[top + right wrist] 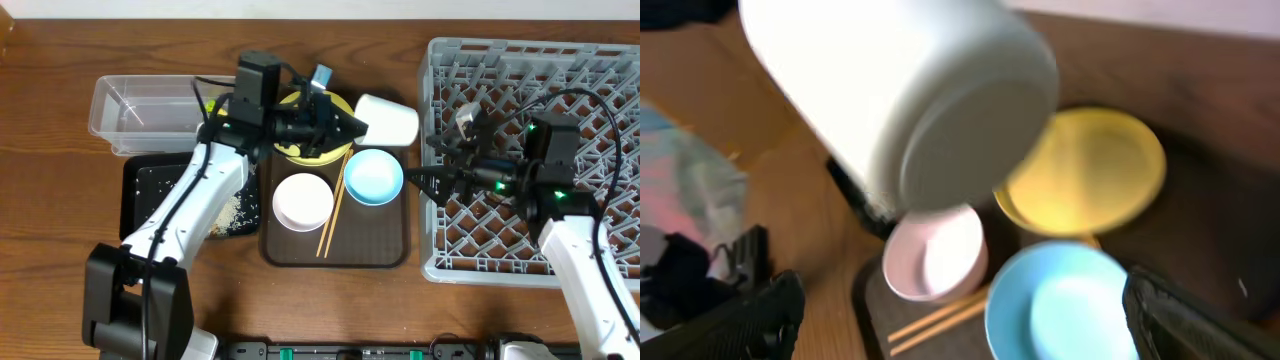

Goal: Sort waste into correct bins and load items into the dishwasher rack
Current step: 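Hand the white cup from the left gripper to the right gripper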

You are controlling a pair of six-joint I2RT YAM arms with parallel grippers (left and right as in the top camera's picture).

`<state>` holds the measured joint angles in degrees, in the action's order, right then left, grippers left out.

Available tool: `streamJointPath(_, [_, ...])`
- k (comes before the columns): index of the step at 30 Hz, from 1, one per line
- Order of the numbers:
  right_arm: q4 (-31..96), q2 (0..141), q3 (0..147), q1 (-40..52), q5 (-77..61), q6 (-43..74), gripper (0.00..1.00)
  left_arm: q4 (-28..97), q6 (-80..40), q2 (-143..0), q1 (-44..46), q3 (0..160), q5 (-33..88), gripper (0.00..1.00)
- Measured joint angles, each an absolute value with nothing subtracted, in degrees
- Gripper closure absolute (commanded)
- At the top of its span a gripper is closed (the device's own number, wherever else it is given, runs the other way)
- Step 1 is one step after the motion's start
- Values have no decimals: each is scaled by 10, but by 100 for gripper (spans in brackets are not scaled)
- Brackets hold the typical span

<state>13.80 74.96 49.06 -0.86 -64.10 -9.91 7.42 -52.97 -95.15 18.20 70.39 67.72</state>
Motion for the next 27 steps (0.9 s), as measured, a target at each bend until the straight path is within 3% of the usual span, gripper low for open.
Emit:
streamJointPath(6, [69,771,491,-1,-694,-103,1,74,-540,-952,191,704,708,94])
streamJointPath(11, [2,772,491,15,-732,-108,10,74,-542,-952,197,704,732,94])
streamJointPath(17, [-79,772,491,23,-762,-96,12,74,-542,-952,200,704,741,94])
streamJointPath(27, [-114,772,491,23,-767,-74,34,74,-542,-952,200,704,751,94])
